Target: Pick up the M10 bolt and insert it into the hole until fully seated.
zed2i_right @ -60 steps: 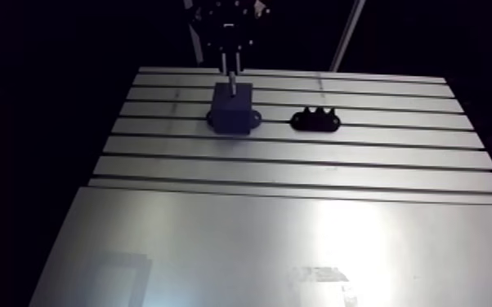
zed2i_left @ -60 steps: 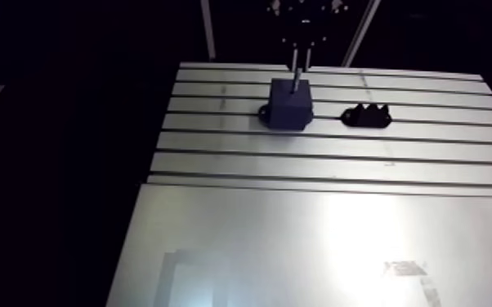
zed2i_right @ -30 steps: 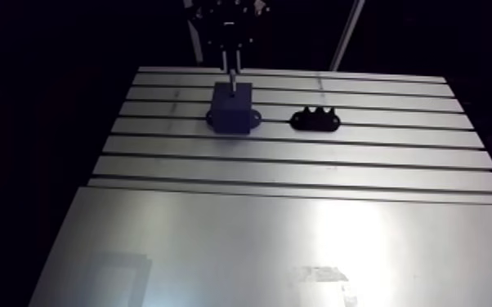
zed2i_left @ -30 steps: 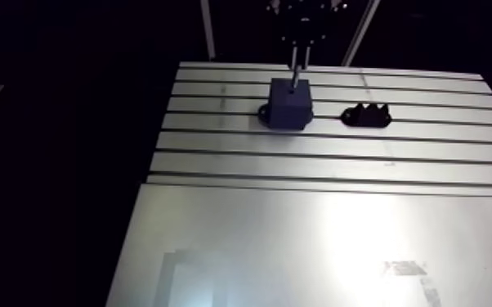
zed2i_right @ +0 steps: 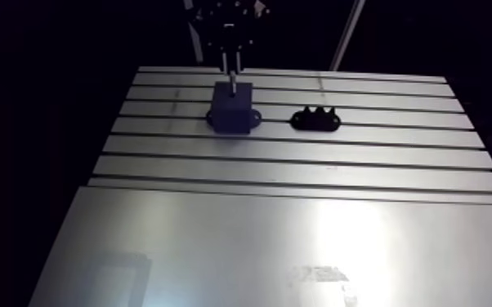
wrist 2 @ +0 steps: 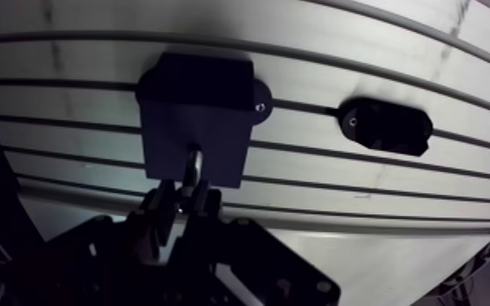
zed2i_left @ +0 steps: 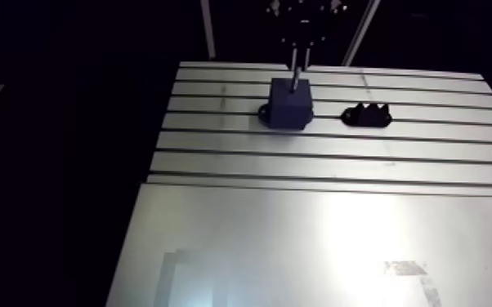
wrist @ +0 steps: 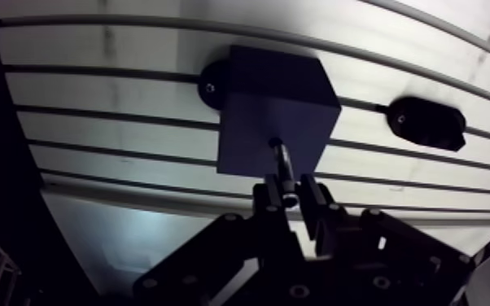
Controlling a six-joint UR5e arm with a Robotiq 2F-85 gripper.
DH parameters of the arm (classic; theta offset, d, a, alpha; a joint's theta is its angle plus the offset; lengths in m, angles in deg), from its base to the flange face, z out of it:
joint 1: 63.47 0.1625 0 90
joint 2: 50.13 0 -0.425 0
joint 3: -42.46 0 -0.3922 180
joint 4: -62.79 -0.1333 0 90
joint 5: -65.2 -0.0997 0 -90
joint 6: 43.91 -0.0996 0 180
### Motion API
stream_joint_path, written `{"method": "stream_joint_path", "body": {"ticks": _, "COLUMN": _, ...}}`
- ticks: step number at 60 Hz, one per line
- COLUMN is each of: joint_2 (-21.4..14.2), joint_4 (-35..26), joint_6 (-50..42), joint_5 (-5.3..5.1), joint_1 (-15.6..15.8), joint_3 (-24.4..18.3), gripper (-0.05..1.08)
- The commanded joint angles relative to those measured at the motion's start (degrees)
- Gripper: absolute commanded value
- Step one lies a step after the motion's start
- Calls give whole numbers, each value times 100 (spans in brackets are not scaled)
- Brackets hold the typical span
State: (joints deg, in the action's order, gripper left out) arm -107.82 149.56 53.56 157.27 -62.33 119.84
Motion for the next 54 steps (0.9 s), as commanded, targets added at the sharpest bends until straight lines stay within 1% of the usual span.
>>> {"method": "stream_joint_path", "body": {"ticks": 1, "joint_2": -8, "joint_4": -7, "joint_6": 5, "joint_5": 0, "joint_1": 0, "joint_3": 10, "gripper": 108}}
{"method": "stream_joint_path", "body": {"ticks": 54, "joint_2": 1, "joint_4": 11, "joint_6": -13, "joint_5": 0, "joint_1": 18, "joint_3": 79, "gripper": 108}}
